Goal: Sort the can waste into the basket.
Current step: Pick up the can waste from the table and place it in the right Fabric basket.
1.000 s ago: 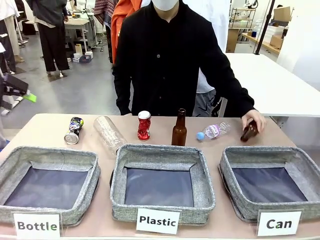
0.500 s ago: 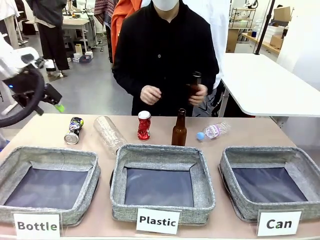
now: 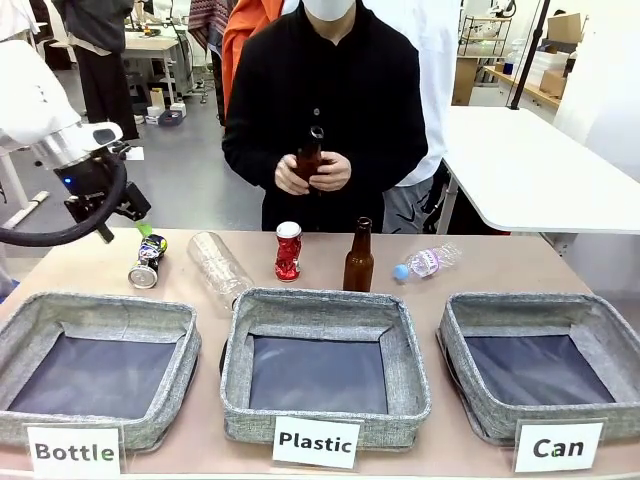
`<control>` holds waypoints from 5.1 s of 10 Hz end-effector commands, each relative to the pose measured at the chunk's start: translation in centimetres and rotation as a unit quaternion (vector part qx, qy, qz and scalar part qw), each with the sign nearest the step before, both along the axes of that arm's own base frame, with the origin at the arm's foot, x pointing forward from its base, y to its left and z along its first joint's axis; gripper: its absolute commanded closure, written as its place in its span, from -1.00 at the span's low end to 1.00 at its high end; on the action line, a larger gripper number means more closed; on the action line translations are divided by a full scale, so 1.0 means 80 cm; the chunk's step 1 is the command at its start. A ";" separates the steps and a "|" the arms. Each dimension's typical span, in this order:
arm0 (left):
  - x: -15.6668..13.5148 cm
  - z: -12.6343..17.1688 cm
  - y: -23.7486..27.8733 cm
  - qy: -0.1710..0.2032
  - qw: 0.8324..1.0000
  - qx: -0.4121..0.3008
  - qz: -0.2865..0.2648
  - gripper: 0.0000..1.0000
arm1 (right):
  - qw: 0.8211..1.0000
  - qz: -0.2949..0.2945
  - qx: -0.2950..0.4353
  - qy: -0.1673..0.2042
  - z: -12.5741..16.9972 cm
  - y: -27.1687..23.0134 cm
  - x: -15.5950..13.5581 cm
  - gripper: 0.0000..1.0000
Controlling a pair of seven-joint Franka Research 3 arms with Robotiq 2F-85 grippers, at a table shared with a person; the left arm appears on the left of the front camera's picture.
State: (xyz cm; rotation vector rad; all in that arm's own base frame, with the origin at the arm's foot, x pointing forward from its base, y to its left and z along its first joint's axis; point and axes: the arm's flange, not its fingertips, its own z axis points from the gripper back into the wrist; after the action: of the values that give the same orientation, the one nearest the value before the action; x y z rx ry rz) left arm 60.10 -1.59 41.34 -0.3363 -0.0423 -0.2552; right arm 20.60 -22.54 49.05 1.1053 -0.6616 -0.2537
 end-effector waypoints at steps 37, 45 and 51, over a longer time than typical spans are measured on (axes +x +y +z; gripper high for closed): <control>0.077 -0.102 -0.049 0.033 0.985 0.120 0.124 -1.00 | 1.000 0.003 -0.001 -0.016 0.004 -0.002 0.002 -1.00; 0.079 -0.123 -0.054 0.047 0.984 0.136 0.109 1.00 | 1.000 0.003 -0.001 -0.016 0.004 -0.002 0.002 -1.00; 0.064 -0.076 -0.020 0.021 0.986 0.120 0.112 1.00 | 1.000 0.003 -0.001 -0.016 0.004 -0.002 0.002 -1.00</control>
State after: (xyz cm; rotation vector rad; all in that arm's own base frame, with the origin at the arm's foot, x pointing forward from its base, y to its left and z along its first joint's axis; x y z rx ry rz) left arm 66.45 -4.36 33.35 -0.0911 0.0174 -0.0311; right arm 20.57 -22.58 49.12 1.1003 -0.6615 -0.2524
